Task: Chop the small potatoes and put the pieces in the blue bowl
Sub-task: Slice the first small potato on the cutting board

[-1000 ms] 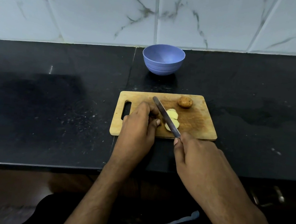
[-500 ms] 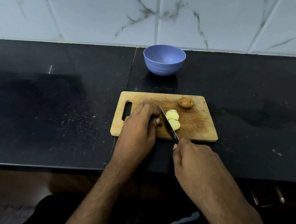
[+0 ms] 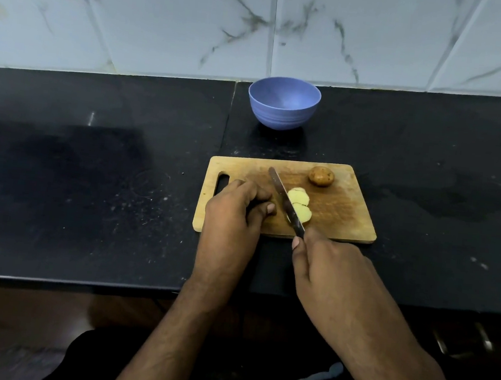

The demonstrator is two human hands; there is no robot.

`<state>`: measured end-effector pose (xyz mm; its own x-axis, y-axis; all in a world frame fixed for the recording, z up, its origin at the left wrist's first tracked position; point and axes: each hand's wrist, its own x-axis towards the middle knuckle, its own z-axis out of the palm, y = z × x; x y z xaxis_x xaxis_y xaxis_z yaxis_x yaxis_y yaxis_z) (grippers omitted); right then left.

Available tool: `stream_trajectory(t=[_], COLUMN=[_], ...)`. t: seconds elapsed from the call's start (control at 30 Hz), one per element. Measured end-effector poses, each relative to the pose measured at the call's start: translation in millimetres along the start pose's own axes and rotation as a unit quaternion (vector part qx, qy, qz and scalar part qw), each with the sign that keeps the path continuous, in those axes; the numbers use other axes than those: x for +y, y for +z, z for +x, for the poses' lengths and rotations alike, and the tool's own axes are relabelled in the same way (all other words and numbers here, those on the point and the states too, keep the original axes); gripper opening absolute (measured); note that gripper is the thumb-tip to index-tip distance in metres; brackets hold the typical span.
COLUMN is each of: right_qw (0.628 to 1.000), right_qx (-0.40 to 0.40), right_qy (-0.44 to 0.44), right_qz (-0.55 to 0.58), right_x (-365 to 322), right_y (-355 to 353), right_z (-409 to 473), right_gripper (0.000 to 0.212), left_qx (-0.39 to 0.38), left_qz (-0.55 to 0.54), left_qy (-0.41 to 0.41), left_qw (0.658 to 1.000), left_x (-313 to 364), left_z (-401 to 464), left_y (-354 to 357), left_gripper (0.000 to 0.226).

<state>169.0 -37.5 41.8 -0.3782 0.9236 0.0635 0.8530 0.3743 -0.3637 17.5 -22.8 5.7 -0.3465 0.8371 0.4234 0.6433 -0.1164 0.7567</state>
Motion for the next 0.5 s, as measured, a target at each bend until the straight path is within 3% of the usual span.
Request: stream_trajectory(t=[0.3,0.5], right_qw=[1.000,1.000], right_qx=[-0.014,-0.029], right_qy=[-0.009,-0.002], right_qz=[0.005,-0.004], right_x=[-4.9,-4.2], right_y=[0.2,-1.8], right_z=[-4.8,-2.4], right_gripper=[0.031,0.031], left_qx=[0.003,-0.009], left_qz=[0.016,0.044], left_qy=[-0.027,0.000], left_qw=[1.000,0.999], left_x=[-0.5,-1.7], left_z=[-0.6,-1.5], left_y=[1.9,0.7], left_gripper=[0.005,0.006])
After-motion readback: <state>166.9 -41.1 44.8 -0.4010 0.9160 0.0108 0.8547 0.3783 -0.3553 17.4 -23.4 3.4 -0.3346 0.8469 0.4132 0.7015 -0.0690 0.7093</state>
